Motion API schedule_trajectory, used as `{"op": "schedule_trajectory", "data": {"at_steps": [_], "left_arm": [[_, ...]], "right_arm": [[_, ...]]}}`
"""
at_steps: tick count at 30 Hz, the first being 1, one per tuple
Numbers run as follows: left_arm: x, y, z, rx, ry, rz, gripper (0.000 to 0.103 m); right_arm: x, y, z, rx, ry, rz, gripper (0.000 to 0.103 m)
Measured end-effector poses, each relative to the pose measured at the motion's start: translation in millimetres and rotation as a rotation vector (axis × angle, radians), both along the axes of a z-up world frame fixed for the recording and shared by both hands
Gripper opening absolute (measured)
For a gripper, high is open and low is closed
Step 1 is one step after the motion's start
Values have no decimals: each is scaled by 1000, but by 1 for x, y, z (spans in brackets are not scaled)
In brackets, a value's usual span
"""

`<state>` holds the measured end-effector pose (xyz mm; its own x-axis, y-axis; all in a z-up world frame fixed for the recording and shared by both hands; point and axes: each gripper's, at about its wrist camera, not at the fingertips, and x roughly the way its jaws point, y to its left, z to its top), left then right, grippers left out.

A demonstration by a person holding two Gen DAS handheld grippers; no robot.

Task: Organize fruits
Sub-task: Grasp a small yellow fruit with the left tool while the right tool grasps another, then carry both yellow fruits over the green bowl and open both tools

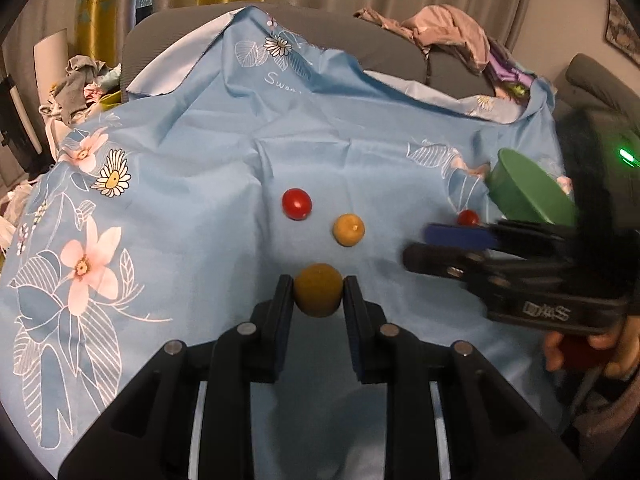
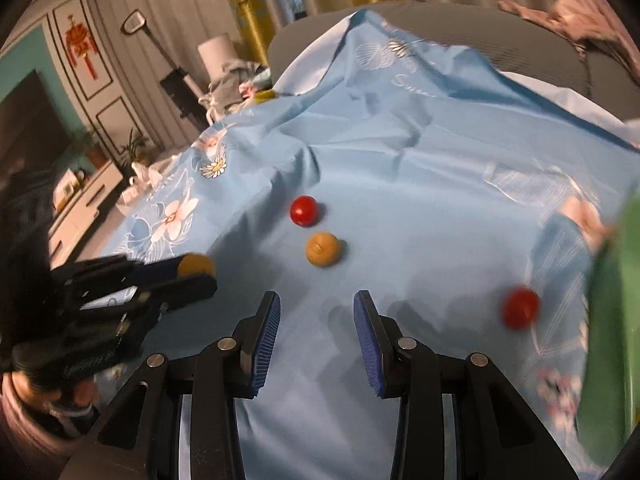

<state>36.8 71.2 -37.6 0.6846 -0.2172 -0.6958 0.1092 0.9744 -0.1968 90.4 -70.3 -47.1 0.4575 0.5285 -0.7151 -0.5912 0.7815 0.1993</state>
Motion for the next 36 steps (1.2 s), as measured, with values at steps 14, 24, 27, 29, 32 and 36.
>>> {"op": "schedule_trajectory", "data": {"at_steps": [14, 24, 27, 29, 32, 36], "left_arm": [[1, 12, -9, -46, 13, -15, 25], [-1, 9, -7, -54, 20, -21, 25], [-3, 4, -4, -49, 15, -33, 25], [-4, -2, -3, -49, 17, -46, 25], [-5, -13, -1, -30, 24, -59, 25], [-2, -26, 3, -27, 37, -78, 25]], "right_arm": [[52, 52, -25, -158, 117, 9, 39], [31, 34, -7, -124, 23, -21, 29], [12, 19, 4, -106, -22, -44, 29], [-1, 8, 9, -101, -48, -61, 29], [-17, -11, 14, -81, -75, -89, 29], [-33, -37, 19, -51, -101, -126, 29]]}}
